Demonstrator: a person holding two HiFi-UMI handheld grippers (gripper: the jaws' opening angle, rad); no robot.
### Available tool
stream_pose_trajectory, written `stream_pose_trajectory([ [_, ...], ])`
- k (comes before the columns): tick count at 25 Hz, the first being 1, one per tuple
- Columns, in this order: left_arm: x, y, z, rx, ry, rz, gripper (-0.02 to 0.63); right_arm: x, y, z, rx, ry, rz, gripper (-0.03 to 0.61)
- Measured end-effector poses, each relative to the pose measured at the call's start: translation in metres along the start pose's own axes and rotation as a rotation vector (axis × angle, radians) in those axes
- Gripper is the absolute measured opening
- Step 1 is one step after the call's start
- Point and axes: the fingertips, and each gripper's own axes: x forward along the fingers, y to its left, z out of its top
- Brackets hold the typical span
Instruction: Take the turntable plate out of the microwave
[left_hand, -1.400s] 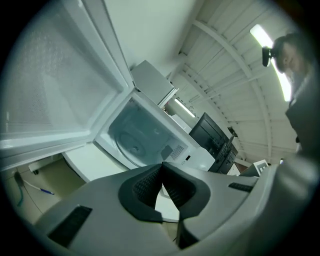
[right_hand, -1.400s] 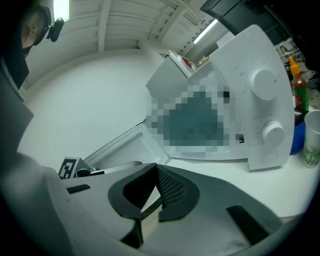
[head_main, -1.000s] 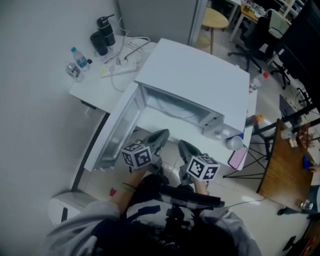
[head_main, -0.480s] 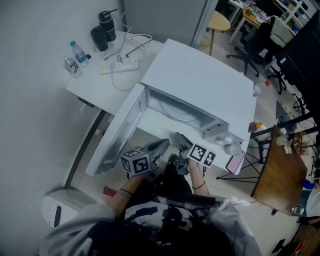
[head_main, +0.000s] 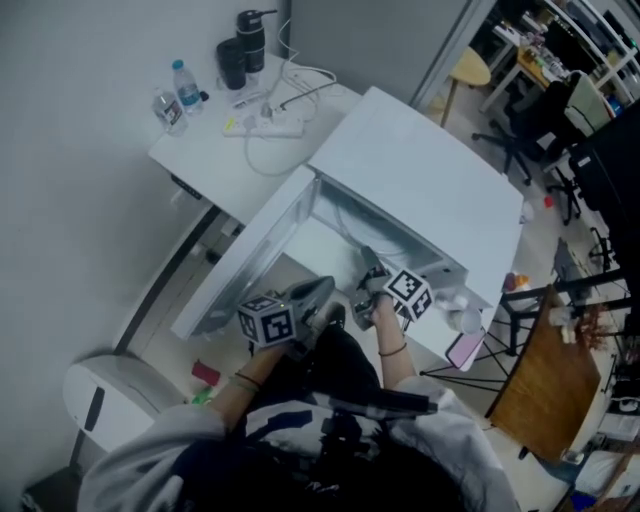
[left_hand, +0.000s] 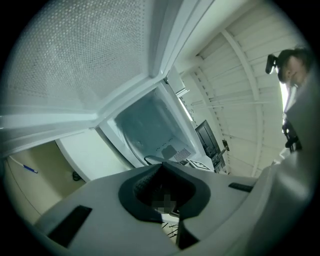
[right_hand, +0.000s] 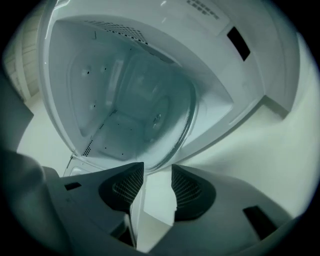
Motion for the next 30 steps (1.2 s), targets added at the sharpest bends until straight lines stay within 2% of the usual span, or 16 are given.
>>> stream_pose_trajectory([
  [5,0.004,0.001,-0.004,-0.012,-0.003,0.0,0.008,0.011,-0.003,0.01,0.079,-0.045,0.004,0.171],
  [8,0.005,0.002,-0.012,-0.018,0.017,0.008,0.008,0.013,-0.009,0.013,0.153,-0.058,-0.019,0.079],
  [10,0.005,0.004,-0.015,-0.019,0.026,0.013,0.008,0.014,-0.011,0.012,0.176,-0.068,-0.031,0.078],
  [14,0.008,0.008,-0.019,-0.033,0.04,0.019,0.008,0.008,-0.012,0.013,0.251,-0.116,0.016,0.054],
  [18,0.007,0.011,-0.021,-0.049,0.053,0.023,0.008,-0.002,-0.009,0.015,0.24,-0.145,0.054,0.041],
  [22,0.006,0.022,-0.013,-0.082,0.022,0.049,0.008,-0.011,-0.016,0.006,0.241,-0.138,0.064,0.041],
  [25,0.013,0.037,-0.004,-0.097,-0.005,0.082,0.04,-0.018,-0.015,0.0,0.22,-0.13,0.078,0.041],
  [26,0.018,0.042,-0.003,-0.118,-0.007,0.084,0.05,-0.019,-0.014,-0.001,0.222,-0.126,0.077,0.041],
  [30,0.043,0.062,-0.004,-0.284,-0.013,0.062,0.114,-0.023,-0.017,0.0,0.213,-0.117,0.065,0.041],
])
